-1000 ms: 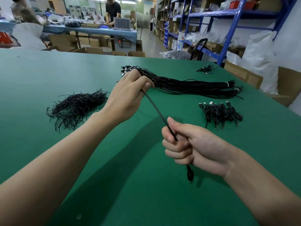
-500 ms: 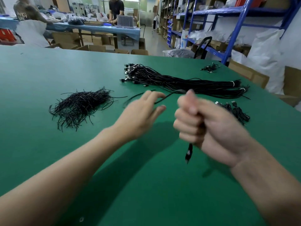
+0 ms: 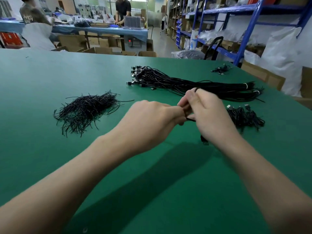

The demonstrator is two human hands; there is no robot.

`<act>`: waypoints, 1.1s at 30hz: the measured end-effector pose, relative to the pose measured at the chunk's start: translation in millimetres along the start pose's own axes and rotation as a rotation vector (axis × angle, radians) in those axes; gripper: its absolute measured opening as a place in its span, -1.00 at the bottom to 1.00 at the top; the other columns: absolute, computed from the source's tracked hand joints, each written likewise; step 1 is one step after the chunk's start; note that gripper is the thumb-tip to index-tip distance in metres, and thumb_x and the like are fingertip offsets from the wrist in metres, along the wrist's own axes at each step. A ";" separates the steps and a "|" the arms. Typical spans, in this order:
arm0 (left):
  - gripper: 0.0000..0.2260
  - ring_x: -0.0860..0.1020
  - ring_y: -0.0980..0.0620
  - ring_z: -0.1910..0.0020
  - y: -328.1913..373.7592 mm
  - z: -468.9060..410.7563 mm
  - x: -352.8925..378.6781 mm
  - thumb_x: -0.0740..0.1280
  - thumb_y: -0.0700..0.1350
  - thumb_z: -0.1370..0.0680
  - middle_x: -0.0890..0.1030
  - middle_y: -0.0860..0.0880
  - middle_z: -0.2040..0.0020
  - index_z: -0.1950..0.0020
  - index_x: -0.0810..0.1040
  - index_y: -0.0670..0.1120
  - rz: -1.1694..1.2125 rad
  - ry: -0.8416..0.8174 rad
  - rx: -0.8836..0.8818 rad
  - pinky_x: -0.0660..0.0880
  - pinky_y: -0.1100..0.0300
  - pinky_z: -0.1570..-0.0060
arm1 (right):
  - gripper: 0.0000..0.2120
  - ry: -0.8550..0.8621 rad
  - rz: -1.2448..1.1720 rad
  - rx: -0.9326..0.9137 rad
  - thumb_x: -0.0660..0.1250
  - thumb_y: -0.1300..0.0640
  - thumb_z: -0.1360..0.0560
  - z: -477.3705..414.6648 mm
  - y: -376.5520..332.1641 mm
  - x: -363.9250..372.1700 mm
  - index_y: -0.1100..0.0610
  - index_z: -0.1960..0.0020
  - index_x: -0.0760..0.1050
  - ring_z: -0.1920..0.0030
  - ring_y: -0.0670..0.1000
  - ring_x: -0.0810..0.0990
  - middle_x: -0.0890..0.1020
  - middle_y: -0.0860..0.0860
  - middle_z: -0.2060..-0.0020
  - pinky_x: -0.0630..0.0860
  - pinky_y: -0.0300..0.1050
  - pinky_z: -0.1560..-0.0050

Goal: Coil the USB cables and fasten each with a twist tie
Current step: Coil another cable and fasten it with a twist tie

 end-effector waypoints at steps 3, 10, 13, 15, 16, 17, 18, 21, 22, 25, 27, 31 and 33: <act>-0.61 0.60 -0.06 0.19 -15.2 -2.5 -17.6 0.07 0.18 -0.64 0.65 0.05 0.16 0.07 0.61 0.03 -0.003 0.077 0.055 0.46 0.04 0.29 | -0.61 -0.119 0.123 -0.047 0.10 0.05 -0.72 9.8 2.7 15.0 0.12 0.22 0.49 0.52 -0.08 0.53 0.59 0.00 0.49 0.43 -0.24 0.40; -0.65 0.46 0.09 0.36 -39.5 -11.7 -18.1 0.33 0.23 -0.53 0.53 0.06 0.36 0.29 0.64 0.01 0.470 0.076 0.080 0.32 0.17 0.35 | -0.51 -0.564 -0.533 0.208 0.04 -0.11 -0.69 30.7 14.0 42.6 0.13 0.25 0.49 0.47 -0.05 0.09 0.18 -0.08 0.51 0.04 -0.20 0.46; -0.74 0.35 -0.10 0.39 -44.6 -8.3 3.7 0.35 0.14 -0.51 0.46 -0.13 0.40 0.31 0.61 0.06 0.830 0.058 -0.027 0.24 0.05 0.36 | -0.67 -0.806 -0.809 0.263 0.14 -0.05 -0.62 42.7 2.6 47.4 0.14 0.14 0.51 0.46 -0.08 0.08 0.13 -0.07 0.45 0.04 -0.21 0.45; -0.72 0.25 0.02 0.40 -42.0 -3.5 20.8 0.31 0.05 -0.57 0.36 -0.03 0.44 0.36 0.54 0.11 1.016 0.083 -0.099 0.17 0.13 0.39 | -0.73 -0.839 -0.891 0.251 0.15 0.00 -0.61 43.9 -4.3 47.6 0.13 0.12 0.50 0.46 -0.10 0.09 0.13 -0.07 0.44 0.05 -0.23 0.47; -0.67 0.23 0.12 0.40 -40.1 -1.5 28.4 0.27 0.00 -0.62 0.32 0.10 0.42 0.37 0.48 0.11 1.080 0.110 -0.134 0.16 0.22 0.39 | -0.74 -0.824 -0.927 0.242 0.14 0.02 -0.62 42.8 -7.6 47.2 0.12 0.13 0.50 0.46 -0.11 0.09 0.12 -0.08 0.44 0.05 -0.24 0.47; -0.64 0.21 0.18 0.39 -38.4 -0.1 35.9 0.22 -0.04 -0.65 0.29 0.16 0.41 0.36 0.44 0.10 1.136 0.131 -0.169 0.17 0.29 0.39 | -0.73 -0.795 -0.968 0.227 0.13 0.03 -0.63 40.4 -10.4 46.0 0.10 0.14 0.49 0.47 -0.11 0.09 0.11 -0.08 0.44 0.05 -0.25 0.48; -0.64 0.21 0.21 0.39 -37.7 1.5 43.1 0.17 -0.05 -0.67 0.28 0.19 0.40 0.33 0.44 0.10 1.179 0.142 -0.206 0.18 0.32 0.39 | -0.72 -0.755 -1.016 0.209 0.11 0.03 -0.64 36.9 -13.3 43.9 0.09 0.14 0.48 0.47 -0.11 0.08 0.10 -0.09 0.43 0.05 -0.25 0.48; -0.68 0.26 0.21 0.39 -33.2 7.8 59.6 0.14 -0.02 -0.68 0.33 0.18 0.39 0.23 0.52 0.08 1.143 0.113 -0.252 0.25 0.31 0.35 | -0.71 -0.606 -1.165 0.134 0.03 0.06 -0.68 20.5 -21.0 30.9 0.11 0.10 0.44 0.50 -0.13 0.15 0.16 -0.10 0.47 0.18 -0.29 0.51; -0.70 0.29 0.21 0.36 -30.2 10.9 63.9 0.15 -0.02 -0.69 0.35 0.17 0.37 0.19 0.55 0.09 1.074 0.085 -0.237 0.28 0.30 0.31 | -0.71 -0.544 -1.170 0.104 0.02 0.07 -0.70 13.7 -21.9 25.6 0.12 0.07 0.44 0.50 -0.14 0.22 0.23 -0.11 0.48 0.25 -0.30 0.49; -0.76 0.37 0.17 0.33 -22.9 18.5 75.2 0.16 -0.02 -0.70 0.37 0.13 0.35 -0.05 0.63 0.16 0.878 -0.020 -0.209 0.33 0.26 0.27 | -0.70 -0.277 -0.936 0.026 0.00 0.09 -0.73 -6.2 -11.7 10.7 0.15 0.01 0.46 0.42 -0.09 0.48 0.48 -0.08 0.44 0.46 -0.25 0.36; -0.77 0.41 0.15 0.35 -20.2 18.8 76.5 0.16 0.00 -0.70 0.42 0.13 0.37 -0.14 0.62 0.11 0.720 -0.056 -0.186 0.38 0.18 0.27 | -0.68 -0.130 -0.627 -0.038 0.00 0.12 -0.74 -13.6 -1.5 7.2 0.18 -0.01 0.49 0.28 0.00 0.66 0.64 -0.02 0.33 0.58 -0.15 0.23; -0.73 0.50 0.16 0.31 -23.5 15.9 57.8 0.20 0.03 -0.65 0.60 0.19 0.26 -0.06 0.67 -0.03 0.475 0.024 -0.091 0.41 0.14 0.22 | -0.70 -0.045 -0.002 -0.122 0.07 0.15 -0.73 -12.2 22.7 18.0 0.19 -0.01 0.54 0.12 -0.05 0.72 0.72 0.03 0.18 0.64 -0.04 0.02; -0.73 0.42 0.08 0.37 -31.5 15.9 49.6 0.30 0.05 -0.61 0.53 0.08 0.34 0.11 0.64 -0.11 0.439 0.085 -0.066 0.36 0.15 0.30 | -0.71 -0.095 0.185 -0.118 0.11 0.11 -0.72 -7.2 33.5 25.0 0.12 0.04 0.57 0.23 -0.10 0.67 0.70 -0.04 0.27 0.61 -0.04 0.09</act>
Point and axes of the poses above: each hand's wrist, its own z-axis away from the middle knuckle, its own x-axis out of the palm, y = z × x, the point moved 6 cm from there along -z, towards the middle knuckle
